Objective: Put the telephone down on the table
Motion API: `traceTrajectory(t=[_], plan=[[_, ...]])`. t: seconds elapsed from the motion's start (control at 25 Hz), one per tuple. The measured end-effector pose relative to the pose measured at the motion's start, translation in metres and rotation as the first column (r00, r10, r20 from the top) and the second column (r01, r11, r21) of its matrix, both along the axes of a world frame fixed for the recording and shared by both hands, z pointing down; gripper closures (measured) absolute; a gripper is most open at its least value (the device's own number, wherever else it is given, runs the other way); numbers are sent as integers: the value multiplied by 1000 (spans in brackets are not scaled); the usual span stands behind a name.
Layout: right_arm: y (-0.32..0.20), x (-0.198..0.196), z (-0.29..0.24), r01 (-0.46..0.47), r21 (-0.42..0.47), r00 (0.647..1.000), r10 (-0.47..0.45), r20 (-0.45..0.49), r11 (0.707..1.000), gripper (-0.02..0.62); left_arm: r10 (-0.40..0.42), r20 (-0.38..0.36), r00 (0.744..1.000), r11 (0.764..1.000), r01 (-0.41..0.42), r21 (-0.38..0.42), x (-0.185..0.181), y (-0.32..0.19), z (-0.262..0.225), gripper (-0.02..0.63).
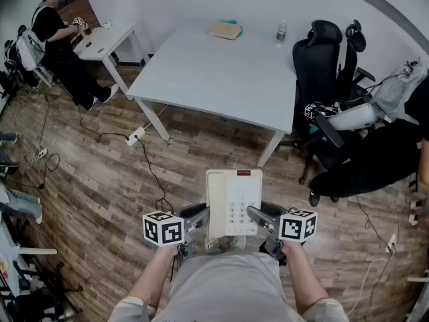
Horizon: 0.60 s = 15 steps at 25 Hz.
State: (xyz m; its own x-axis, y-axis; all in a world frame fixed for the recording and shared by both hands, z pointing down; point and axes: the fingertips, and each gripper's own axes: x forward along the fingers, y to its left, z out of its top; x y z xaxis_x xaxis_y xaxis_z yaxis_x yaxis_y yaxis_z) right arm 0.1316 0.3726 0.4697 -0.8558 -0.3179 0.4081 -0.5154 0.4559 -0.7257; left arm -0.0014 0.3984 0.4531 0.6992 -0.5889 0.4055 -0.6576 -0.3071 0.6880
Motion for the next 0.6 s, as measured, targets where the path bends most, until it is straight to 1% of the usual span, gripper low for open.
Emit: traceTrajectory(t=[0.44,0.6], plan=[[-12,-1,4,-3,5,1000,3,-4,1000,383,9,3,1000,1000,-9,0,-1,-14,4,502],[-20,-3,9,-6,8,1000,7,-10,1000,382,12,-7,1000,1000,-12,0,-4,-24,9,502]])
